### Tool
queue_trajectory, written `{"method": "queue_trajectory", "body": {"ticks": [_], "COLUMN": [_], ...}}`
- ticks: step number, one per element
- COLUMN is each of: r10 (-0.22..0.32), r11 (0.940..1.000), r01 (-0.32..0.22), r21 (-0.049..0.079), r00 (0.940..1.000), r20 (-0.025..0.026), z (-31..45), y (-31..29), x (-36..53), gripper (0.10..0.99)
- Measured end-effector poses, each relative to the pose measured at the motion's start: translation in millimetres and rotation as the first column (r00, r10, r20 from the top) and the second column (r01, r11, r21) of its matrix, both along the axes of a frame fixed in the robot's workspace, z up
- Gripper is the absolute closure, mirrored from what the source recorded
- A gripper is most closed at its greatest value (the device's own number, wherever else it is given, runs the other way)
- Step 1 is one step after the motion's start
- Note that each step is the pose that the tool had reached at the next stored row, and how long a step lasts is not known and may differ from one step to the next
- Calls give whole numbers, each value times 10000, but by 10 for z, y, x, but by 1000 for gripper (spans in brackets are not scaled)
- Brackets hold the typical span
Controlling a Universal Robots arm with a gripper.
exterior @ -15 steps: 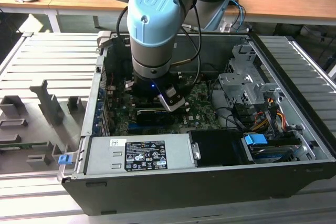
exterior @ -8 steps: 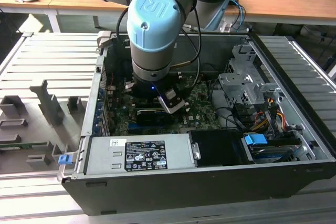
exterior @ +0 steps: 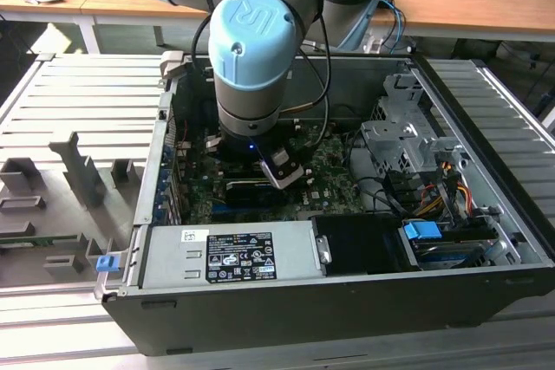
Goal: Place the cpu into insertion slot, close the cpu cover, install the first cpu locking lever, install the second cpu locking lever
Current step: 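Install the second cpu locking lever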
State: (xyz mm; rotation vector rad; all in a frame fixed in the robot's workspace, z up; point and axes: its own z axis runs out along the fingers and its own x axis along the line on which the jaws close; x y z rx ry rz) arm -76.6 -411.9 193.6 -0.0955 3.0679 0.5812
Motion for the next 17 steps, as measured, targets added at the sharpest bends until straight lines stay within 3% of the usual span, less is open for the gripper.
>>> {"method": "queue_trajectory", "body": {"ticks": [7,13,17], "r10": [3,1,1], "r11": [10000,10000,10000], "r01": [-3,-1,-1], "r21": [-3,-3,-3], "r00": [10000,10000,10000], "r20": [-2,-1,-1], "z": [-11,162,190], "y": [37,41,41], "x": [-30,-31,-31], "gripper": [980,980,980]}}
